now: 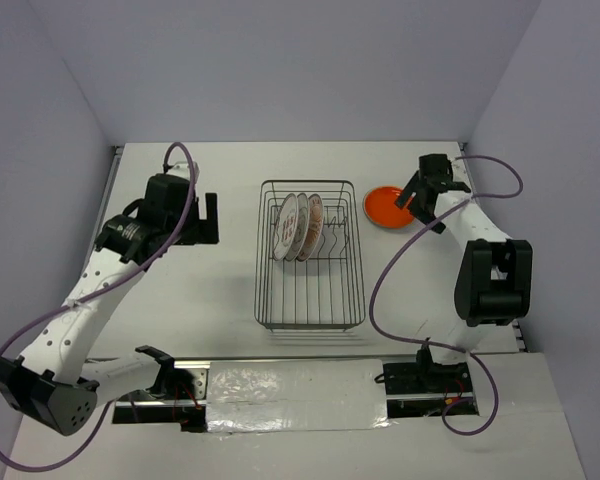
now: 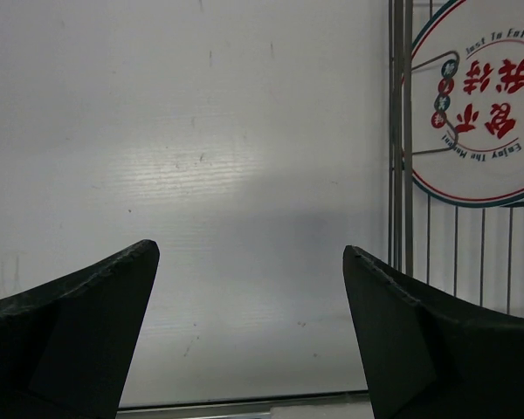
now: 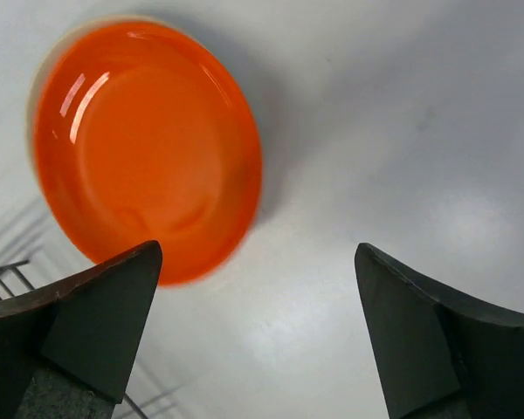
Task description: Unload the plates from the dish rack
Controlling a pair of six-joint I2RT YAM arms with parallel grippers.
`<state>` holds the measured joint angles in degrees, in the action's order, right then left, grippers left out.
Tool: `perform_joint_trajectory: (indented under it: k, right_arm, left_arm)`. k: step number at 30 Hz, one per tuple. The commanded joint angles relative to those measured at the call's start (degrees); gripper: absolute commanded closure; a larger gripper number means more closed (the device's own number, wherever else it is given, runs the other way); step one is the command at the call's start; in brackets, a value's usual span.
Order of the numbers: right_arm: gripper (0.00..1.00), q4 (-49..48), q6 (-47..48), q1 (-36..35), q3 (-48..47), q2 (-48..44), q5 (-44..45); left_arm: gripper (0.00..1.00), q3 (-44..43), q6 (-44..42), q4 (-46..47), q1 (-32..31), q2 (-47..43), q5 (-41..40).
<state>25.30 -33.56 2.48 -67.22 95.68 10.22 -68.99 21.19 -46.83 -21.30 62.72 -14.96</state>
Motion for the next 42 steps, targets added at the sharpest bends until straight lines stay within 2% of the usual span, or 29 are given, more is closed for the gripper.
perform_joint_trajectory:
  k: [1,3,6,7,9,10,12,14,18,23,26,29,31,32,33,34,35,39,40,41,42]
  right_arm:
    - [0.0,16.0,-3.0,-7.8,-9.5,-6.2,20.6]
    - [0.01,20.7,-2.9,-11.3,-13.0,-6.6,21.0]
    - [0.08,16.9,2.3,-22.6,-14.2,-12.3,17.0]
    - [0.15,17.1,2.4,-27.1,-16.6,-12.5,14.6]
    - [0.23,21.2,1.1,-30.4,-20.0,-10.6,12.8]
    - [0.32,22.6,0.7,-33.4,-23.3,-8.3,13.1]
    - [0.43,22.3,1.5,-36.0,-25.8,-6.3,11.2]
    - [0.45,23.7,1.0,-38.8,-28.0,-2.4,11.0]
    - [0.47,30.7,-2.1,-41.3,-33.5,3.5,14.6]
    - [0.48,30.2,-1.9,-41.7,-32.5,7.1,13.7]
    - [0.53,30.6,-2.6,-41.7,-31.3,9.7,14.0]
    - [0.75,30.8,-4.5,-41.9,-29.7,10.4,14.6]
    - [0.84,31.5,-5.6,-41.9,-30.2,9.2,15.6]
    - [0.93,32.1,-6.0,-41.9,-30.9,8.7,16.6]
    - [0.95,33.1,-6.7,-41.9,-31.9,8.0,18.7]
    - [0.95,35.3,-6.7,-42.0,-33.1,7.7,19.9]
    - [1.0,36.6,-6.8,-41.9,-36.2,7.4,21.1]
    - [1.0,48.2,-7.7,-41.9,-49.3,7.4,29.6]
    - [1.0,54.4,-7.8,-42.0,-52.4,8.1,34.0]
    - [1.0,57.1,-6.9,-41.9,-58.5,8.5,36.3]
    - [1.0,57.4,-4.6,-41.9,-59.7,7.1,37.8]
  left_arm:
    - [0.0,-4.7,0.5,1.3,0.1,2.5,1.2]
    - [0.01,-5.8,1.0,1.3,0.1,3.7,1.2]
    - [0.01,-7.2,3.2,0.4,0.0,4.6,-1.6]
    - [0.0,-7.6,5.1,-0.4,0.0,4.8,-2.8]
    - [0.0,-8.7,6.3,-2.0,0.0,5.6,-4.6]
    - [0.01,-8.8,6.8,-2.3,0.0,5.7,-4.6]
    - [0.0,-8.3,6.7,-2.0,0.0,5.5,-3.9]
    - [0.01,-7.0,6.6,-1.9,0.0,4.5,-3.4]
    - [0.0,-5.2,6.1,-1.9,0.1,2.6,-3.4]
    - [0.0,-3.6,5.0,-2.1,0.0,1.1,-3.8]
    - [0.01,-3.2,4.4,-2.3,0.0,0.5,-3.8]
    - [0.01,-3.3,3.8,-2.7,0.0,0.4,-3.8]
    - [0.01,-3.5,3.2,-2.7,0.1,0.4,-4.1]
    - [0.0,-3.5,3.0,-2.7,0.0,0.4,-4.2]
    - [0.0,-3.6,2.9,-2.7,0.0,0.6,-4.3]
    - [0.0,-3.7,2.9,-2.5,0.1,0.6,-4.2]
    - [0.0,-3.7,2.8,-2.3,0.1,0.7,-4.0]
    - [0.01,-5.5,3.8,-1.6,0.0,2.5,-2.2]
    - [0.01,-6.2,4.1,-1.4,0.1,3.0,-0.9]
    - [0.01,-8.0,4.5,-0.9,0.1,4.2,-0.3]
    - [0.01,-9.0,4.7,-0.7,0.0,4.8,0.4]
